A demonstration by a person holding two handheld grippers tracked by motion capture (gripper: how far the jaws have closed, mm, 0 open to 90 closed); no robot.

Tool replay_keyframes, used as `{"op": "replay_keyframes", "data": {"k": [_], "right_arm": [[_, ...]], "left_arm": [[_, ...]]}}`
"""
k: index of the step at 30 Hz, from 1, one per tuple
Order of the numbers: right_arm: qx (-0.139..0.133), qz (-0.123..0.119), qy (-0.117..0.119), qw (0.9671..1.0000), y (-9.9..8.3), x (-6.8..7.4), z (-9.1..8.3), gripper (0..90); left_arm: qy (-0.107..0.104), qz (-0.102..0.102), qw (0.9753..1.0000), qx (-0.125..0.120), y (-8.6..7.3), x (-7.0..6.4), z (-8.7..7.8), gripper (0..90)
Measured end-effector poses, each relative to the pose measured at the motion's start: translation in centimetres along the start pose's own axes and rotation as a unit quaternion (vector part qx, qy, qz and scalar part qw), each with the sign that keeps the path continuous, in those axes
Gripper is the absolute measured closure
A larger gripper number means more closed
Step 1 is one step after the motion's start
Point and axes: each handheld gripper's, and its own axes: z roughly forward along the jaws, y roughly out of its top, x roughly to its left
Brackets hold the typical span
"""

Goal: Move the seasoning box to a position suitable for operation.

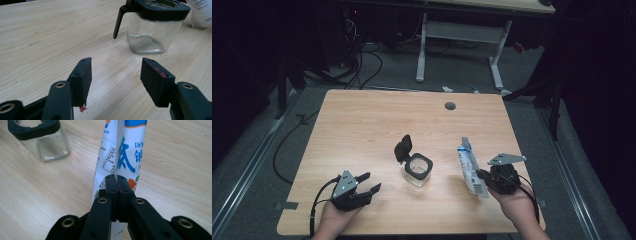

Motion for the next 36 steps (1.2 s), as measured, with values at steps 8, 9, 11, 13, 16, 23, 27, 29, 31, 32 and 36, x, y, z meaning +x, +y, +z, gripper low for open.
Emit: {"op": "replay_keyframes", "data": {"k": [8, 9, 11, 13, 16, 23, 27, 29, 31, 32, 36], "right_arm": [[0.043, 0.001, 0.007, 0.9990, 0.6, -0.1, -0.3, 90.0], [0.047, -0.001, 0.006, 0.9989, 0.7, -0.1, -0.3, 90.0], [0.059, -0.006, 0.005, 0.9983, 0.9, 0.0, -0.3, 90.0], [0.069, -0.013, 0.002, 0.9975, 1.0, 0.0, -0.4, 90.0], [0.078, -0.014, 0.002, 0.9968, 1.1, 0.1, -0.5, 90.0], [0.110, -0.012, 0.002, 0.9939, 1.3, 0.0, -0.7, 90.0], [0.121, -0.009, 0.002, 0.9926, 1.4, -0.1, -0.9, 90.0], [0.127, -0.010, 0.002, 0.9918, 1.4, -0.2, -1.0, 90.0], [0.132, -0.009, 0.006, 0.9911, 1.4, -0.3, -1.0, 90.0], [0.135, -0.011, 0.008, 0.9907, 1.5, -0.4, -1.1, 90.0], [0.150, -0.021, 0.005, 0.9884, 1.8, -0.3, -1.0, 90.0]], "left_arm": [[-0.005, -0.003, 1.0000, 0.000, 0.0, -0.1, -0.1, 42.7], [-0.006, -0.003, 1.0000, 0.000, 0.0, -0.1, -0.1, 42.7], [-0.006, -0.003, 1.0000, 0.001, 0.0, -0.1, -0.1, 42.7], [-0.007, -0.001, 1.0000, 0.001, -0.1, -0.1, -0.1, 42.7], [-0.008, 0.000, 1.0000, 0.004, -0.1, -0.1, -0.1, 42.7], [-0.011, 0.000, 0.9999, 0.005, -0.2, -0.3, 0.0, 42.7], [-0.013, -0.002, 0.9999, 0.004, -0.3, -0.3, 0.0, 42.7], [-0.013, -0.001, 0.9999, 0.006, -0.3, -0.4, 0.0, 42.7], [-0.014, -0.001, 0.9999, 0.005, -0.4, -0.4, 0.0, 42.7], [-0.015, -0.001, 0.9999, 0.006, -0.4, -0.4, 0.0, 42.7], [-0.015, -0.003, 0.9999, 0.005, -0.4, -0.5, 0.1, 42.7]]}}
